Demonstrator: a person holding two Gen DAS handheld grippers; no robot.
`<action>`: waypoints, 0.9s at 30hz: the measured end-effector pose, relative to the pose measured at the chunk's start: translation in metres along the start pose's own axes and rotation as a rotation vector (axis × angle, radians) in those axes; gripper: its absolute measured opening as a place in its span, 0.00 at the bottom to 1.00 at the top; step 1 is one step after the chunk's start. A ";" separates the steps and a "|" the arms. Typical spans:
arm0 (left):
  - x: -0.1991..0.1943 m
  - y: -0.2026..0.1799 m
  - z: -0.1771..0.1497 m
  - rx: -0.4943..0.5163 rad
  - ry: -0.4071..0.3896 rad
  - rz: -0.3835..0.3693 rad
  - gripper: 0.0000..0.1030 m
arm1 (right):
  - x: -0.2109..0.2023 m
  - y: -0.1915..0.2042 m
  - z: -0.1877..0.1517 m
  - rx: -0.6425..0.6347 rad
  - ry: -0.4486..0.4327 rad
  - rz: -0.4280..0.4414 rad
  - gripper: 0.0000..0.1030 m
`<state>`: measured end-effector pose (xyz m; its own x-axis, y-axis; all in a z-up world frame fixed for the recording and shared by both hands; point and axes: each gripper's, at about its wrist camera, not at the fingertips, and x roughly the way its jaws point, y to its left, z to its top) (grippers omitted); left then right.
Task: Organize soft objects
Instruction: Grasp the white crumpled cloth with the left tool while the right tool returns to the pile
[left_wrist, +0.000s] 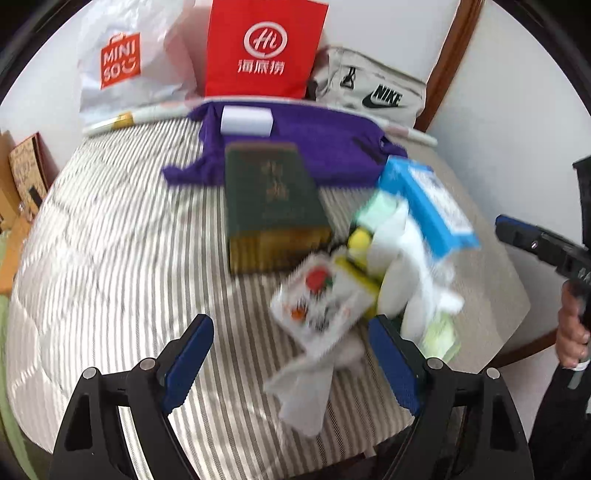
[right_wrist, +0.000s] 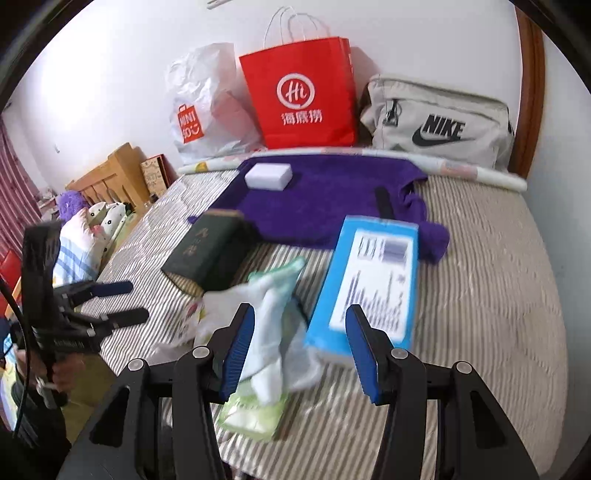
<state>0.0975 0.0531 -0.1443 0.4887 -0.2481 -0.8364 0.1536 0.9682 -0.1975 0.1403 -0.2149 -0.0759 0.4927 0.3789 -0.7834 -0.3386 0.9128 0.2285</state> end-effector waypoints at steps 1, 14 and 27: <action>0.004 -0.001 -0.007 0.000 0.006 0.001 0.82 | 0.001 0.001 -0.005 0.002 0.004 0.004 0.50; 0.046 -0.038 -0.029 0.118 -0.019 0.033 0.82 | -0.002 -0.013 -0.038 0.055 0.028 -0.026 0.50; 0.024 -0.031 -0.042 0.136 -0.081 0.057 0.31 | 0.014 -0.015 -0.050 0.066 0.068 -0.018 0.50</action>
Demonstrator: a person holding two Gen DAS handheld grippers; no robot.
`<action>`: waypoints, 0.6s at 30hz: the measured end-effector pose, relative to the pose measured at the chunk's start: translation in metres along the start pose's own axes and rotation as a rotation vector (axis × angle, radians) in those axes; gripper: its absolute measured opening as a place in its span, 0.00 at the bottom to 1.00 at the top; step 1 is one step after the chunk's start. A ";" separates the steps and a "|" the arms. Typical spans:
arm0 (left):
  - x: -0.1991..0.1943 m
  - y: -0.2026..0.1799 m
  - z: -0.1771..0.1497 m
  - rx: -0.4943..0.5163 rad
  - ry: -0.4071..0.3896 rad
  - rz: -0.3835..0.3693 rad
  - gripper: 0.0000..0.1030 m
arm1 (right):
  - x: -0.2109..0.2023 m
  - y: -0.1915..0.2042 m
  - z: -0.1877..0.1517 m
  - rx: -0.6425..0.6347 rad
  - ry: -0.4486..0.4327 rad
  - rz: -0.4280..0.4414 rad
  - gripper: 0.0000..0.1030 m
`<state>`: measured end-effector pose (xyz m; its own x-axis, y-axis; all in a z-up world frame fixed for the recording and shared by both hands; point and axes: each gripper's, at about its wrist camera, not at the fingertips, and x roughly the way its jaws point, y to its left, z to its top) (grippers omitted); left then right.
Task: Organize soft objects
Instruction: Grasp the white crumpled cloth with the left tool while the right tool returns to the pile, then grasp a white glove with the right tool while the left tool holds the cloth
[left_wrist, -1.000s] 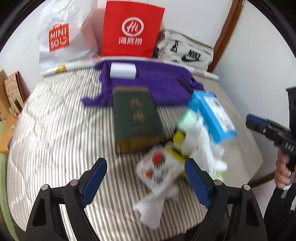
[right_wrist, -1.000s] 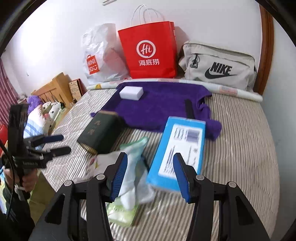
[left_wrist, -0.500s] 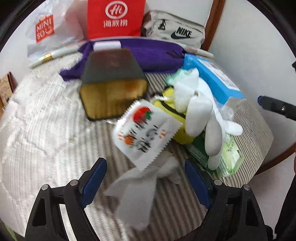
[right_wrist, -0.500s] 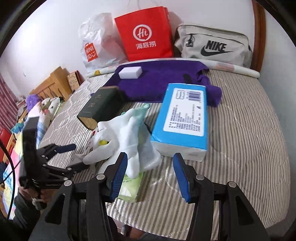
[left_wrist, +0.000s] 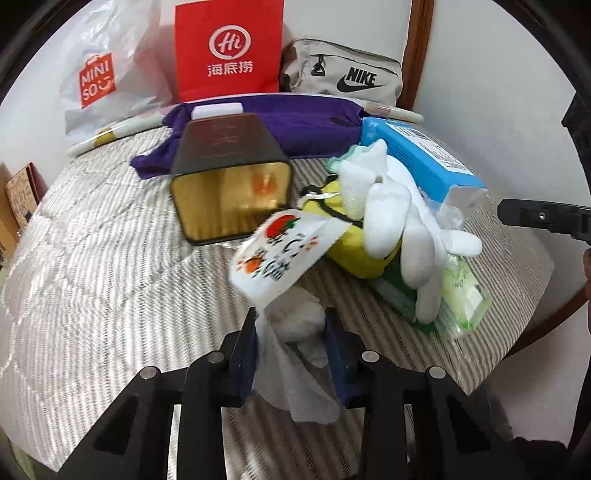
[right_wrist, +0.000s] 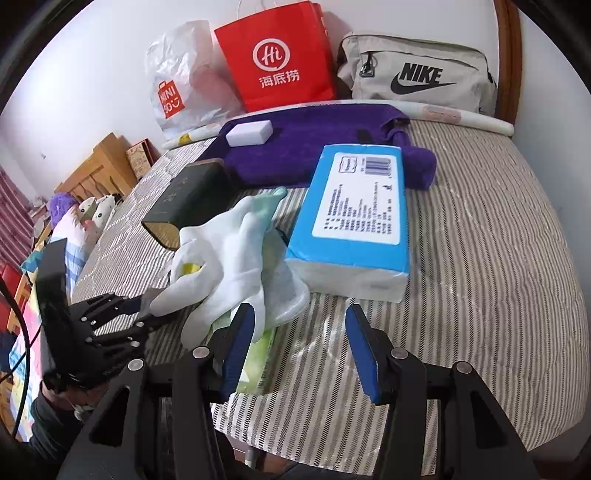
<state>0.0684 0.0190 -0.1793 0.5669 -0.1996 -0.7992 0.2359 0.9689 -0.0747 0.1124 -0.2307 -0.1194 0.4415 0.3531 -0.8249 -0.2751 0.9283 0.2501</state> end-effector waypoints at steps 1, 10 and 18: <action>-0.002 0.002 0.000 -0.003 -0.001 -0.008 0.31 | 0.001 0.001 0.000 -0.004 0.001 0.005 0.50; -0.016 0.041 -0.003 -0.084 0.006 0.101 0.31 | 0.006 0.015 0.000 -0.038 0.000 0.028 0.50; -0.003 0.059 -0.005 -0.162 0.030 0.069 0.31 | 0.028 0.041 0.007 -0.089 0.023 0.093 0.50</action>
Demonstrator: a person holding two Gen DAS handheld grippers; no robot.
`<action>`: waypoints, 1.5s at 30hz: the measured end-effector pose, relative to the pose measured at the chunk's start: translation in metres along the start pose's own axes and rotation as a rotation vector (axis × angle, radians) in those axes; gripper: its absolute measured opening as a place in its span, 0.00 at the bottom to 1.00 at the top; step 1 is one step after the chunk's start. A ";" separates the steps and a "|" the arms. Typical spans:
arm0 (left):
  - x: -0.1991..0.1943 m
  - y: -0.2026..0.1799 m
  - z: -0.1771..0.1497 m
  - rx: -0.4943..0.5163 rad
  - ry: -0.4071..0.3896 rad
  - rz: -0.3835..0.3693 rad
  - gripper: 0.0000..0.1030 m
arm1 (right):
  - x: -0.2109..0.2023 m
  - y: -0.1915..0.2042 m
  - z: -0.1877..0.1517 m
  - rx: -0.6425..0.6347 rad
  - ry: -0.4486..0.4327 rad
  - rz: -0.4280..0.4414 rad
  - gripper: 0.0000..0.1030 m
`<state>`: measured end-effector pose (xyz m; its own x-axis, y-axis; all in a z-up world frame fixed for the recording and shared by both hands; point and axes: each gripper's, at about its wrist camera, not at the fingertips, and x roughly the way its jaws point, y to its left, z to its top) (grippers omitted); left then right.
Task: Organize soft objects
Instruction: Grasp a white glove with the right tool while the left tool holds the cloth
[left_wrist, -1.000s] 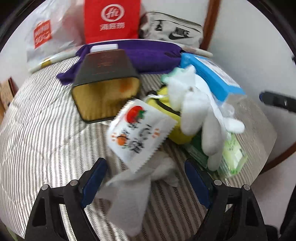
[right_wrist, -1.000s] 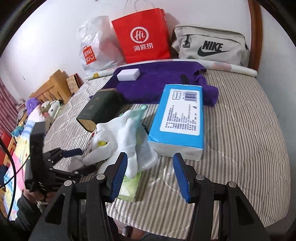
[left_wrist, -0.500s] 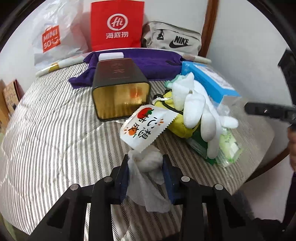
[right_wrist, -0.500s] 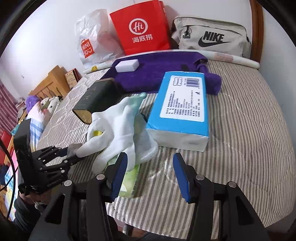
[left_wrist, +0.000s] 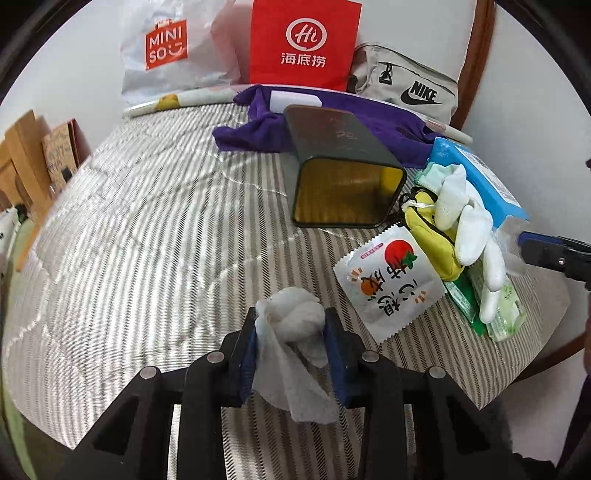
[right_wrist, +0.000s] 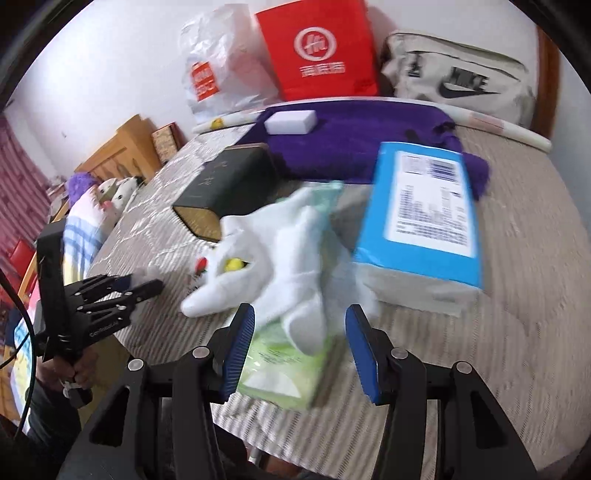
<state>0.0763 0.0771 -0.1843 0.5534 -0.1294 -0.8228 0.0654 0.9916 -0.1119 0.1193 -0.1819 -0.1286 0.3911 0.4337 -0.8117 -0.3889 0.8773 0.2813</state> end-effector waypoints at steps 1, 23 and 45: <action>0.002 0.000 0.000 0.001 0.002 -0.004 0.31 | 0.006 0.002 0.003 0.000 0.006 0.005 0.50; 0.010 0.009 0.013 -0.039 -0.013 -0.082 0.33 | 0.031 0.022 0.034 -0.048 -0.068 0.042 0.07; 0.004 0.001 0.019 -0.062 0.007 -0.025 0.30 | -0.084 -0.024 -0.028 0.018 -0.176 -0.024 0.07</action>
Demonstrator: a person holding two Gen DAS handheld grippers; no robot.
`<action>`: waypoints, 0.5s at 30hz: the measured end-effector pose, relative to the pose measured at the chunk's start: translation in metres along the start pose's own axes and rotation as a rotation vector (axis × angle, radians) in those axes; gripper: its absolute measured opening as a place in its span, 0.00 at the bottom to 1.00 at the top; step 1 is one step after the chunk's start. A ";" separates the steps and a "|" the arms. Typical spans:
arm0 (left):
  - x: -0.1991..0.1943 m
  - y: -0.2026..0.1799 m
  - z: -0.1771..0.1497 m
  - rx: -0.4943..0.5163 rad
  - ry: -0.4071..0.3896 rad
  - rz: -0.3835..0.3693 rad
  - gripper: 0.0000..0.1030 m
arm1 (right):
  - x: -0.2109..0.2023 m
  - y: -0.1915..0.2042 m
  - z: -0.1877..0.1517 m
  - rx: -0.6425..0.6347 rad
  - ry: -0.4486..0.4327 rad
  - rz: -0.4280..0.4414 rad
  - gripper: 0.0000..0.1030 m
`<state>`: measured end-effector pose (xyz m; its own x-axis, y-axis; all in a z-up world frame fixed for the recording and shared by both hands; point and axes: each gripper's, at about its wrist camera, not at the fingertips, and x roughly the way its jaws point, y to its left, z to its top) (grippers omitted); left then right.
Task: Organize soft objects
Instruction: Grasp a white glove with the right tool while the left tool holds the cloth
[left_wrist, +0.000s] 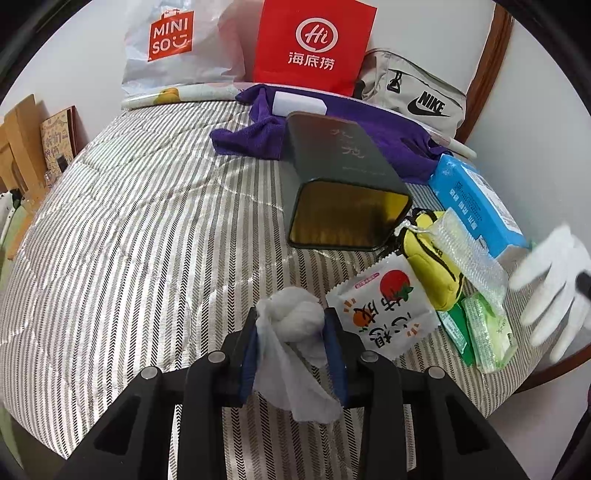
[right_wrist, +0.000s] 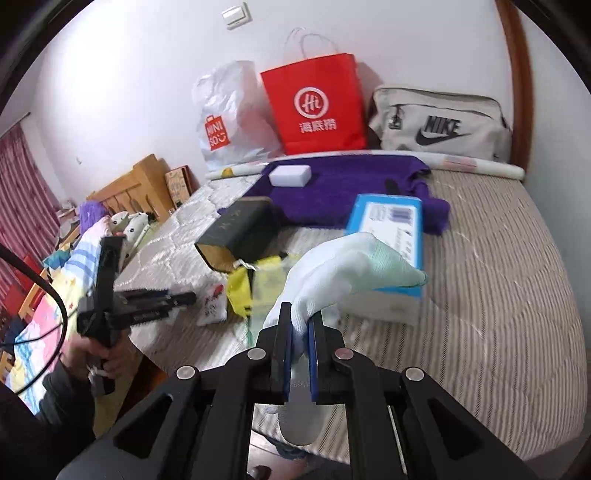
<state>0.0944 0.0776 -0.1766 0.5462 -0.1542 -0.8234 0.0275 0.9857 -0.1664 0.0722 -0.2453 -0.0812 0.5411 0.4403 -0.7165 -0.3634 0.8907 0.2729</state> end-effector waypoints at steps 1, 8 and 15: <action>-0.002 -0.001 0.001 0.001 -0.003 0.001 0.30 | -0.001 -0.002 -0.003 0.004 0.007 -0.005 0.07; -0.013 -0.008 0.012 0.007 -0.017 0.003 0.30 | 0.011 -0.027 -0.025 0.072 0.070 -0.046 0.07; -0.025 -0.017 0.031 0.015 -0.041 -0.009 0.30 | 0.015 -0.035 -0.023 0.098 0.081 -0.023 0.07</action>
<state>0.1059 0.0672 -0.1364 0.5794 -0.1609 -0.7990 0.0453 0.9852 -0.1655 0.0756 -0.2721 -0.1160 0.4842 0.4130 -0.7714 -0.2736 0.9089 0.3149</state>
